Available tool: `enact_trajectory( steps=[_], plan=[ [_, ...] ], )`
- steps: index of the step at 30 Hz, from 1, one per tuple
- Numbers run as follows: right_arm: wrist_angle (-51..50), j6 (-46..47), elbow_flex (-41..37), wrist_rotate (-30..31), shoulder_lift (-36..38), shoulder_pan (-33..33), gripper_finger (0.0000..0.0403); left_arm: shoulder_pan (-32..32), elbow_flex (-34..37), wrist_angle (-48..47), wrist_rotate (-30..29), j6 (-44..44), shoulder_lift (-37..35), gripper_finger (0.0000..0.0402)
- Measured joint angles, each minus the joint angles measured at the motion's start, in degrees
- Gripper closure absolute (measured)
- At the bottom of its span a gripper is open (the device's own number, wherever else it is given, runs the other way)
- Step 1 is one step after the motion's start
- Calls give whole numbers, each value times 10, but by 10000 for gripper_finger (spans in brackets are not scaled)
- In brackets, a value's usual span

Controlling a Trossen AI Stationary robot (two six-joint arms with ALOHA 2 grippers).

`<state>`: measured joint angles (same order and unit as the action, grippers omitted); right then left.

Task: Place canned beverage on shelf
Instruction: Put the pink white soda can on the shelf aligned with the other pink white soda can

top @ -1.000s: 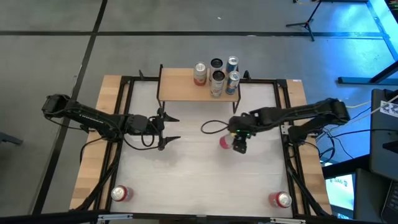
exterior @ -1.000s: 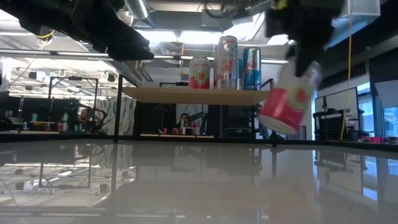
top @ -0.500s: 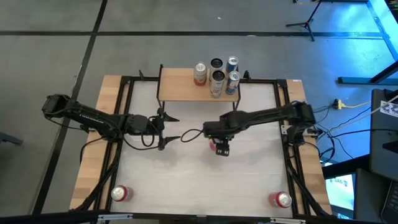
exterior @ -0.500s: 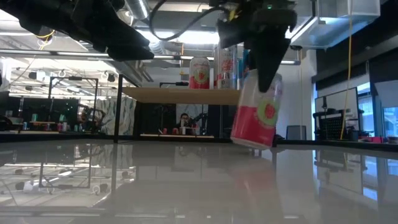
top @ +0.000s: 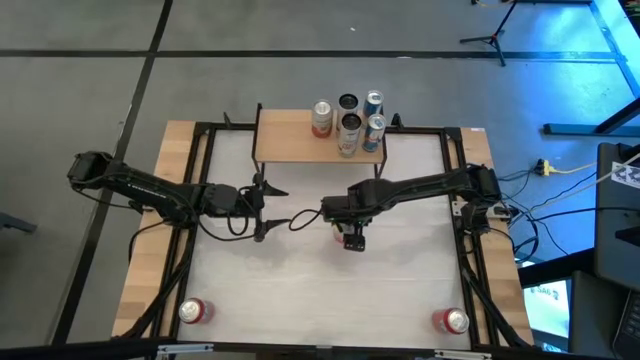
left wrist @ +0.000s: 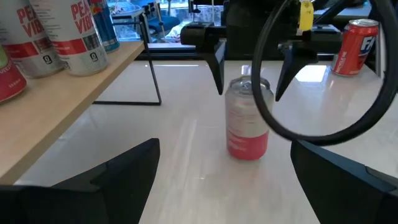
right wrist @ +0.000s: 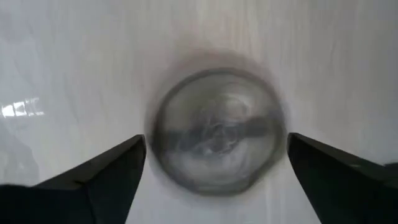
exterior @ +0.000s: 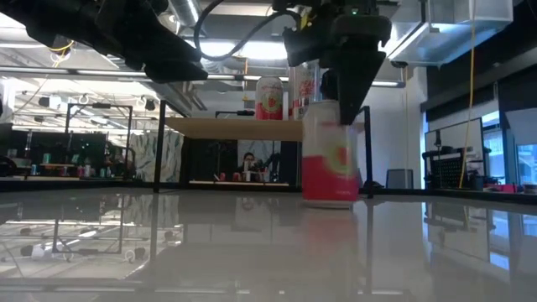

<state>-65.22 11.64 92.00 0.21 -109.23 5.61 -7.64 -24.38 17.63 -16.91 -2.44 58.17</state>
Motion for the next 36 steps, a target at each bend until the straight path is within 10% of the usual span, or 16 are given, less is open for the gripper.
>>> enact_trajectory(
  steps=[11, 18, 25, 36],
  plan=[
    [-53, -5, 49, 9, 8, 6, 80, 0, 0, 0, 1, -2, 0, 46],
    [-36, 24, 13, 146, 80, 61, 82, 0, 0, 8, 27, -5, 28, 46],
    [117, 84, -177, 225, 215, 130, 82, 0, -5, 87, 74, -5, 92, 46],
    [622, 106, -590, 288, 342, 207, 81, 12, -124, 68, 108, -2, 209, 47]
  ],
)
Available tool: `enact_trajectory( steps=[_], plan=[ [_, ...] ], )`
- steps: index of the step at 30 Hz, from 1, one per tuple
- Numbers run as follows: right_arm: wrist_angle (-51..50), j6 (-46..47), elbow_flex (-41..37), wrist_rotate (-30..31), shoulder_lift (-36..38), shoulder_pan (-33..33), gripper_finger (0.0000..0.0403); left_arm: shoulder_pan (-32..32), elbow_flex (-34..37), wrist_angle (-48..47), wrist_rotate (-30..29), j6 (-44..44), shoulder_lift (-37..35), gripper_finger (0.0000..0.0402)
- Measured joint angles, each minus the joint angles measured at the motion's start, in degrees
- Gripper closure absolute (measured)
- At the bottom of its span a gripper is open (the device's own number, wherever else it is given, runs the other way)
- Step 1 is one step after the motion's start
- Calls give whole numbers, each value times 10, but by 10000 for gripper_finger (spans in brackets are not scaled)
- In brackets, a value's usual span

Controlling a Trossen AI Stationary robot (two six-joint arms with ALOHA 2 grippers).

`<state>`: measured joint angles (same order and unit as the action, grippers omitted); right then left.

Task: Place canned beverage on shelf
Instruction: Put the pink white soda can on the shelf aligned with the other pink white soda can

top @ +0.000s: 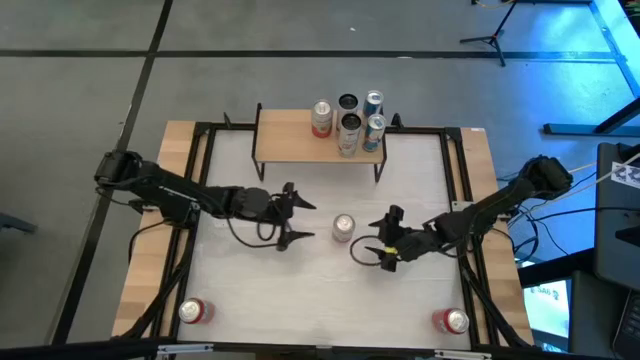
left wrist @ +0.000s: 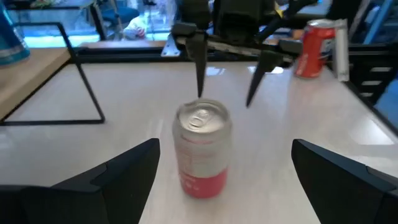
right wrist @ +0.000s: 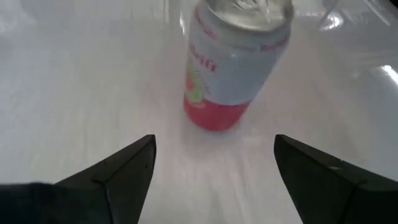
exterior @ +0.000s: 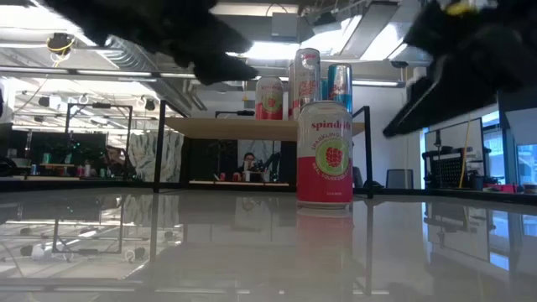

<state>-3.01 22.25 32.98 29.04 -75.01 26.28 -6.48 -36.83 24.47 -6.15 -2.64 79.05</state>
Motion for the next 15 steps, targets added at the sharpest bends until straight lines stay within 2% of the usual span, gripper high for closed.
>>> enact_trajectory(
  steps=[5, 8, 11, 15],
  plan=[
    [145, -7, -87, 27, -2, 0, 81, 23, -74, -64, 0, -22, 62, 47],
    [191, -17, -115, 58, -2, 0, 81, 40, -132, -139, 38, -62, 98, 47],
    [200, -17, -122, 86, -2, 0, 81, 48, -180, -169, 55, -78, 133, 47],
    [208, -18, -122, 94, -2, 0, 81, 41, -223, -172, 76, -75, 169, 47]
  ],
)
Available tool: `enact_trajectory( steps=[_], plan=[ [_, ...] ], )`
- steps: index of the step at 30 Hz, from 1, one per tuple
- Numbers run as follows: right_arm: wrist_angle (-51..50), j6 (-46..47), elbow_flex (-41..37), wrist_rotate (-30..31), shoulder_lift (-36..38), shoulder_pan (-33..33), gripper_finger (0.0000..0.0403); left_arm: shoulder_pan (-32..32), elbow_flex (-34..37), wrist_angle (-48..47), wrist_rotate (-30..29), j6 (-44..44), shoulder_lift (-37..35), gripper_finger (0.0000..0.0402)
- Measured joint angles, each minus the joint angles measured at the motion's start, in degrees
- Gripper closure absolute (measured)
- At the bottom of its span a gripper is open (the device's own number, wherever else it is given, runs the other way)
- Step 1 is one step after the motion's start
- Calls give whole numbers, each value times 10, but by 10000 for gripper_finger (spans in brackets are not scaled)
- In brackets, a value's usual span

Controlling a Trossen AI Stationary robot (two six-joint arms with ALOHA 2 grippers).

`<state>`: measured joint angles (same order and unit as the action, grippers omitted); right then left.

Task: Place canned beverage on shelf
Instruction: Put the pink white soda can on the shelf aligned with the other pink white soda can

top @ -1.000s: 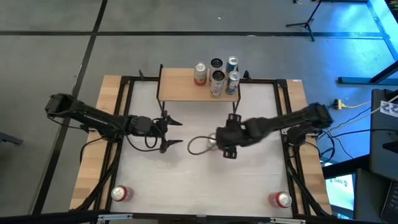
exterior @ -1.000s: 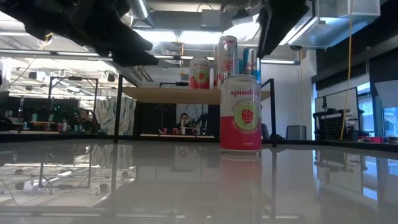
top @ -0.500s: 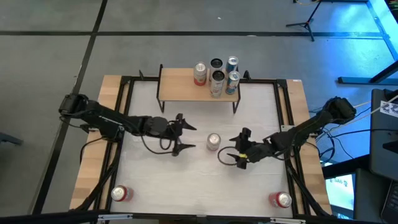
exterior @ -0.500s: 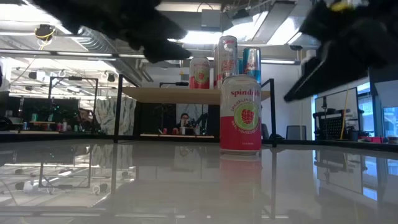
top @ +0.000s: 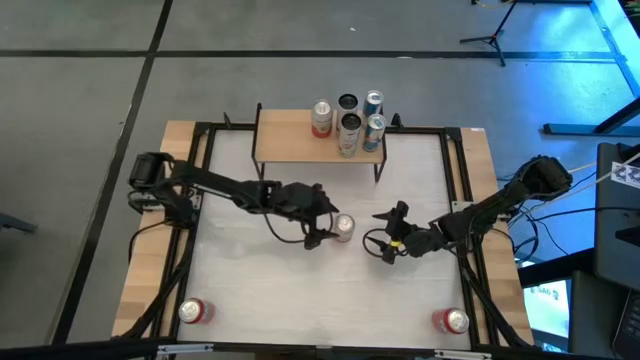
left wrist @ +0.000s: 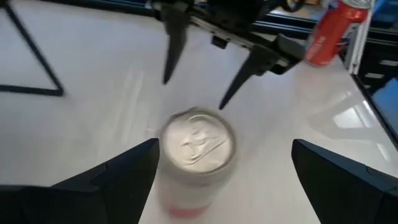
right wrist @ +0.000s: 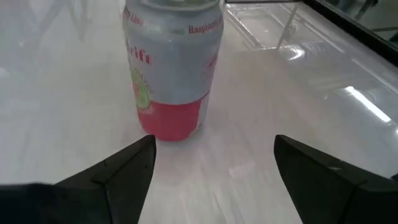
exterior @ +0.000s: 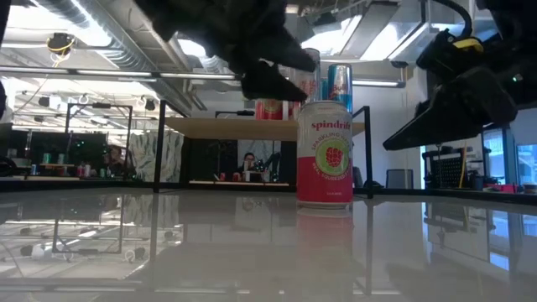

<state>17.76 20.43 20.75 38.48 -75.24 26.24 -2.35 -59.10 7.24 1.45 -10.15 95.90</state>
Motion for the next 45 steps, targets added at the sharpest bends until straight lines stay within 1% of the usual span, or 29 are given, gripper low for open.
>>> enact_trajectory(
  steps=[3, 7, 8, 12, 17, 26, 29, 35, 36, 40, 45],
  plan=[
    [3, -4, 0, 0, 0, 0, 81, -7, -19, -1, -8, 2, 19, 47],
    [6, -12, 0, 1, 0, 0, 81, -8, -30, 10, -55, 15, 39, 47],
    [6, -12, 0, 1, 0, 0, 81, -8, -30, 15, -58, 15, 43, 47],
    [6, -12, 0, 1, 0, 0, 81, -10, -30, 41, -36, 11, 68, 47],
    [4, -12, 0, 1, 0, 0, 81, -12, -30, 65, -64, 3, 97, 47],
    [5, -12, 0, 1, 0, 0, 81, -14, -29, 77, -63, 15, 126, 47],
    [5, -12, 0, 1, 0, 0, 81, -15, -29, 80, -65, 17, 125, 60],
    [5, -12, 0, 1, 0, 0, 81, -15, -29, 80, -64, 38, 125, 126],
    [4, -12, 0, 1, 0, 0, 81, -15, -29, 80, -63, 42, 125, 131],
    [2, -12, 0, 1, 0, 0, 81, -17, -29, 60, -60, 50, 109, 131],
    [1, -12, 0, 1, -1, 0, 81, -20, -28, 7, -66, 66, 37, 131]
  ],
)
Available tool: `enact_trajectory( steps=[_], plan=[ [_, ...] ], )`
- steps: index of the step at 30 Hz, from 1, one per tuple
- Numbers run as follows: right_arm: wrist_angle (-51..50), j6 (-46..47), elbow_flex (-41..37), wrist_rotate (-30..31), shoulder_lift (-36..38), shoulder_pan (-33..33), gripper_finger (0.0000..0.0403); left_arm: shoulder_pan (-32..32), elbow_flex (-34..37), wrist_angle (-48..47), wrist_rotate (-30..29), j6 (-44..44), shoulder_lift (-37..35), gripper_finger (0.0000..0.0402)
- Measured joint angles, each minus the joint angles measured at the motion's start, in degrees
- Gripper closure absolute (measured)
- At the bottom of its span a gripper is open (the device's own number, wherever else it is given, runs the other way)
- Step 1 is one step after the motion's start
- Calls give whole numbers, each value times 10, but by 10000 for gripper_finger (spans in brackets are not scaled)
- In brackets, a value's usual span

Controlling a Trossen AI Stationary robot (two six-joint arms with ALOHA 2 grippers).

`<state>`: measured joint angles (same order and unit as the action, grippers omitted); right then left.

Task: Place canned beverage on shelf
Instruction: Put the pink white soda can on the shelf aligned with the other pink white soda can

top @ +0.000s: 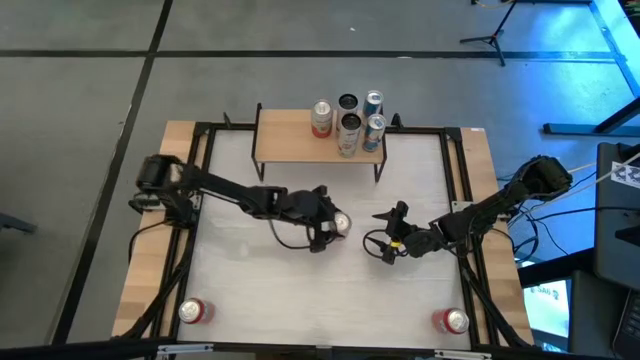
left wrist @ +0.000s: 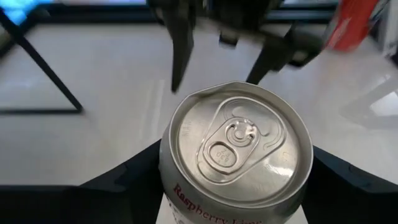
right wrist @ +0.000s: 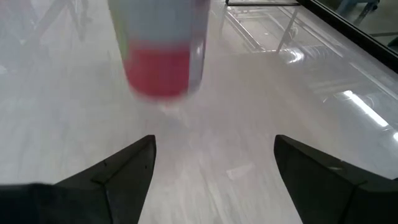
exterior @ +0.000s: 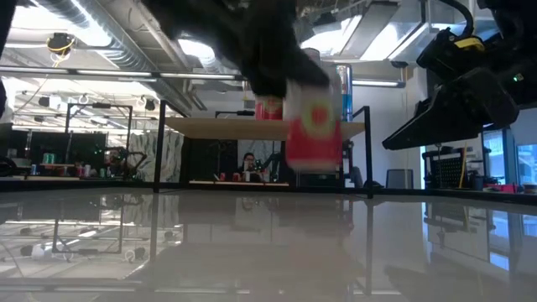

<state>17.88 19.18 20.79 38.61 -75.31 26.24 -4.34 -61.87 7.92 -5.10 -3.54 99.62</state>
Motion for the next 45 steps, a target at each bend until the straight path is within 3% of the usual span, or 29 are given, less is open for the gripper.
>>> enact_trajectory(
  steps=[7, 15, 22, 30, 35, 45],
  plan=[
    [1, 0, 1, 0, 0, 0, 81, 8, 0, -99, -34, 42, -133, 122],
    [5, 0, 1, 8, 0, 0, 81, 100, -1, -129, -32, 91, -217, 122],
    [5, 0, 1, 25, 0, 0, 81, 215, -2, -102, 46, 77, -219, 122],
    [4, 0, 1, 49, 0, 0, 81, 295, -101, -193, 155, 52, -198, 121],
    [1, 0, 1, 54, 0, 0, 81, 310, -148, -255, 166, 56, -157, 121],
    [-1, 0, 1, 54, 0, 0, 81, 325, -149, -250, 143, 84, -97, 121]
  ],
)
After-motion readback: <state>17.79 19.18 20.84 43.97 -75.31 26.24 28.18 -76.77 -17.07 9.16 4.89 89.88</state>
